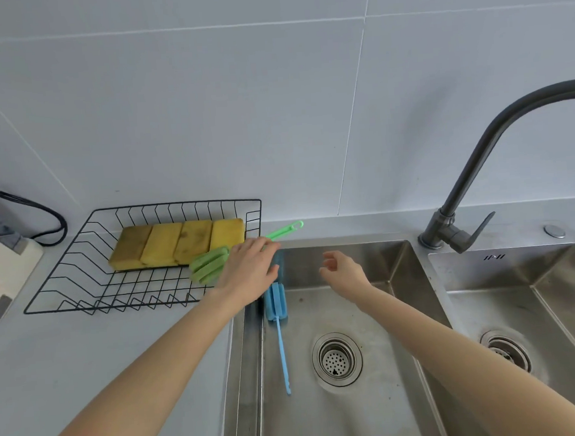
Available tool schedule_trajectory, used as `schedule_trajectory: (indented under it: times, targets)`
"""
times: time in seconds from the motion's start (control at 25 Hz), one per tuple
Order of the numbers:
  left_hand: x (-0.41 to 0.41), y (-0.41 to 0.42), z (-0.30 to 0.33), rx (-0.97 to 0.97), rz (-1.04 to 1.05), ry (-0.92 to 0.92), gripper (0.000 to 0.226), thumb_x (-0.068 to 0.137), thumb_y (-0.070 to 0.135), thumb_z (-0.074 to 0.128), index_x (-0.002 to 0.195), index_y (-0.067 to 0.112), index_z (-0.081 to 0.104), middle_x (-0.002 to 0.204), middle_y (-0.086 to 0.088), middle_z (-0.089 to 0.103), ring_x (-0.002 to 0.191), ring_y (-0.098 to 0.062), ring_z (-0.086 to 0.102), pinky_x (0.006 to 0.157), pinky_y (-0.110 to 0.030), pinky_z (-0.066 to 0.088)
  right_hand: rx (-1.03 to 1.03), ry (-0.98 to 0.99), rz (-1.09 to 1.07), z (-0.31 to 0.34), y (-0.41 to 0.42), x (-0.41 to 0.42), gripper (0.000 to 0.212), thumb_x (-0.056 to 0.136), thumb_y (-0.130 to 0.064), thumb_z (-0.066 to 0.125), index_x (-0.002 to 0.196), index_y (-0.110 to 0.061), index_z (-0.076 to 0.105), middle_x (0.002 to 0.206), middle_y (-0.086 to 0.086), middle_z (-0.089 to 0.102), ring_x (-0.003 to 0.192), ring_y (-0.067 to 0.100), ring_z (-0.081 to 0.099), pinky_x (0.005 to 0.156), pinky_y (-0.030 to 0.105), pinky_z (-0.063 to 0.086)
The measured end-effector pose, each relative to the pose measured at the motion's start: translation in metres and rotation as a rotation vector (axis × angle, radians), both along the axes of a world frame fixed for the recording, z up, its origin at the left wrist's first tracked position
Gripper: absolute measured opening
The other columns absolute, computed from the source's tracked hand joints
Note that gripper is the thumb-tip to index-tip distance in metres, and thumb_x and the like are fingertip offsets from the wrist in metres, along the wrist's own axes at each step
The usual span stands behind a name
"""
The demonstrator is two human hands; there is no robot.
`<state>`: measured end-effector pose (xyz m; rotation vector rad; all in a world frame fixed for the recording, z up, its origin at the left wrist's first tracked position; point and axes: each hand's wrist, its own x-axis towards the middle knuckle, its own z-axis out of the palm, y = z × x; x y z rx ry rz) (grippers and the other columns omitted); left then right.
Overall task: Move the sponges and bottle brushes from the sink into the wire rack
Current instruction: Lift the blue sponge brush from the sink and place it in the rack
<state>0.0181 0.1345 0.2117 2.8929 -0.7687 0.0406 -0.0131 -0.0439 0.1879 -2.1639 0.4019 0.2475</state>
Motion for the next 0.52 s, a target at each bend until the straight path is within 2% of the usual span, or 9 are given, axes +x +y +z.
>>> schedule_trajectory:
  times: [0.24, 0.52]
  targets:
    - [-0.030, -0.034, -0.044, -0.023, -0.068, 0.103, 0.043, 0.093, 0.022, 0.042, 0.135, 0.016, 0.038, 0.137, -0.001, 0.045, 0.127, -0.019, 0.039, 0.105, -0.032, 0.032, 0.030, 0.104, 0.011, -0.034, -0.009, -0.018, 0.046, 0.091, -0.013, 0.047, 0.136, -0.009, 0.042, 0.133, 0.010, 0.055, 0.124, 0.024, 0.049, 0.102, 0.030, 0.039]
    - [-0.051, -0.033, -0.102, -0.007, 0.111, 0.391, 0.042, 0.093, 0.021, 0.044, 0.133, 0.011, 0.038, 0.135, -0.006, 0.046, 0.122, -0.022, 0.045, 0.098, -0.034, 0.043, 0.049, 0.223, 0.006, -0.074, -0.010, -0.019, 0.044, 0.090, -0.012, 0.047, 0.134, -0.007, 0.045, 0.131, 0.012, 0.057, 0.124, 0.026, 0.049, 0.105, 0.030, 0.037]
